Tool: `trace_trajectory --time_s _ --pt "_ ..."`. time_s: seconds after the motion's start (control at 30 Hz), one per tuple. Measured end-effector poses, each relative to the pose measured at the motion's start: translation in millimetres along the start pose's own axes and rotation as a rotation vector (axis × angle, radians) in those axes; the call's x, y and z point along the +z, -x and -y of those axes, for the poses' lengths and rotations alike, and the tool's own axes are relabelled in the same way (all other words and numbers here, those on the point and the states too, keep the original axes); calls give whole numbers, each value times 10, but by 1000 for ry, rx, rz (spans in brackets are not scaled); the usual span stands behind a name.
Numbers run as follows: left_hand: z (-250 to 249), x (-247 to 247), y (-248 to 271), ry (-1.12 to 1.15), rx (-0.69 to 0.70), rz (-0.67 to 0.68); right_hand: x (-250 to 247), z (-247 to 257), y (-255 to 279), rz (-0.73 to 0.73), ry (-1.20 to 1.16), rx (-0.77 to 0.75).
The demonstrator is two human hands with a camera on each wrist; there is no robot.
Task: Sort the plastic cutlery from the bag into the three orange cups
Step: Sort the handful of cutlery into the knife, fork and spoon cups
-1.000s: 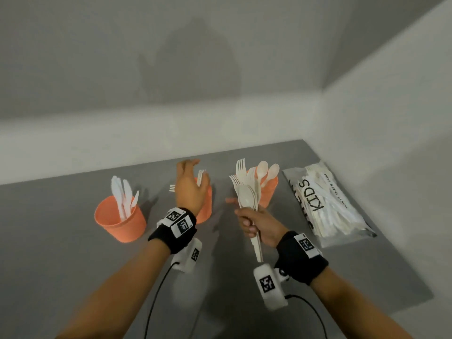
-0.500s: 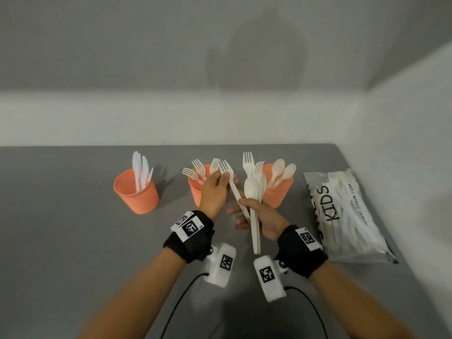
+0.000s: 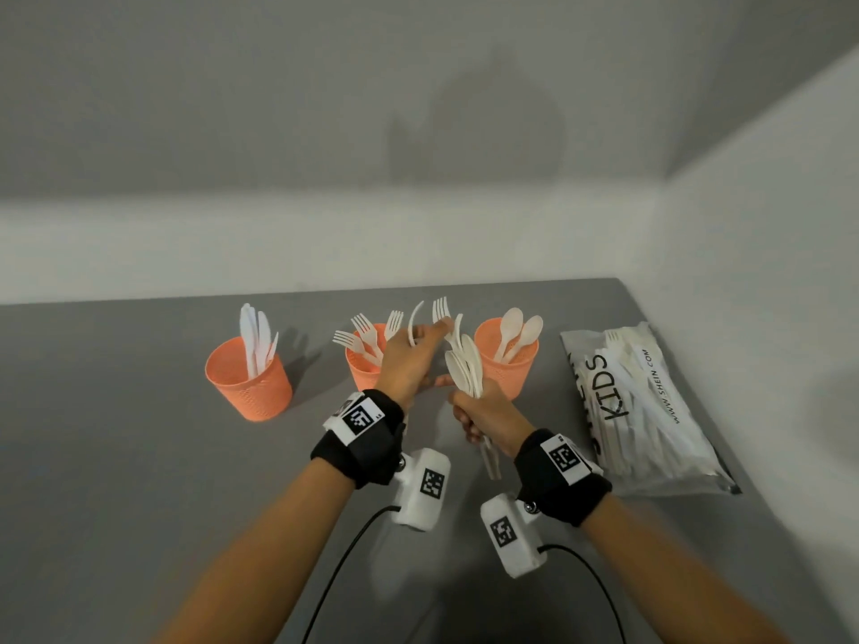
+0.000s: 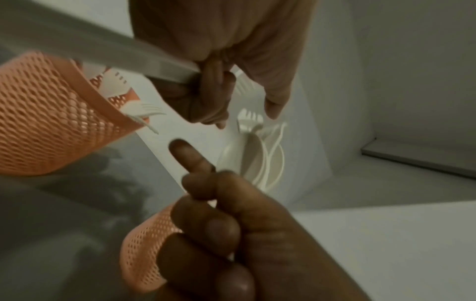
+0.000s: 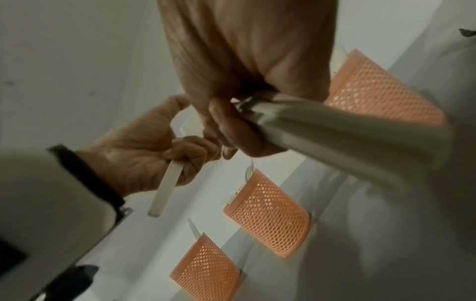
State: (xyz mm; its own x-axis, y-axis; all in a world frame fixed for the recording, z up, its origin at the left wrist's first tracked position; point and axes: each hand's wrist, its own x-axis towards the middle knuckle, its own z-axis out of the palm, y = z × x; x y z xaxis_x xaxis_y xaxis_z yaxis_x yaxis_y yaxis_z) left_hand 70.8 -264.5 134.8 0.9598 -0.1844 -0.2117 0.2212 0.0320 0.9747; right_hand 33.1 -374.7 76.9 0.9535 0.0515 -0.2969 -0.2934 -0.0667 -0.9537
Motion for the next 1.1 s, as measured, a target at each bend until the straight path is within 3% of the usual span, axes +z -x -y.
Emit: trace_trajectory --time_s 0.17,0.27,0.43,0.6,0.73,0.97,1.1 --pt "29 56 -112 -147 -26 -91 37 -16 49 -31 56 -17" --pt "46 51 -171 -252 -17 -58 43 -17 69 -54 87 -19" --pt "29 20 -255 -292 -119 15 37 -16 139 -43 145 -15" --pt "42 24 -298 -341 -57 -10 24 -4 197 -8 129 -7" --pt "-3 -45 -377 -215 -27 -128 6 12 235 19 113 -9" --pt "100 -28 -352 -108 -123 -58 26 37 253 22 125 -51" --pt "21 -69 -380 7 -33 -241 13 33 249 40 137 -31"
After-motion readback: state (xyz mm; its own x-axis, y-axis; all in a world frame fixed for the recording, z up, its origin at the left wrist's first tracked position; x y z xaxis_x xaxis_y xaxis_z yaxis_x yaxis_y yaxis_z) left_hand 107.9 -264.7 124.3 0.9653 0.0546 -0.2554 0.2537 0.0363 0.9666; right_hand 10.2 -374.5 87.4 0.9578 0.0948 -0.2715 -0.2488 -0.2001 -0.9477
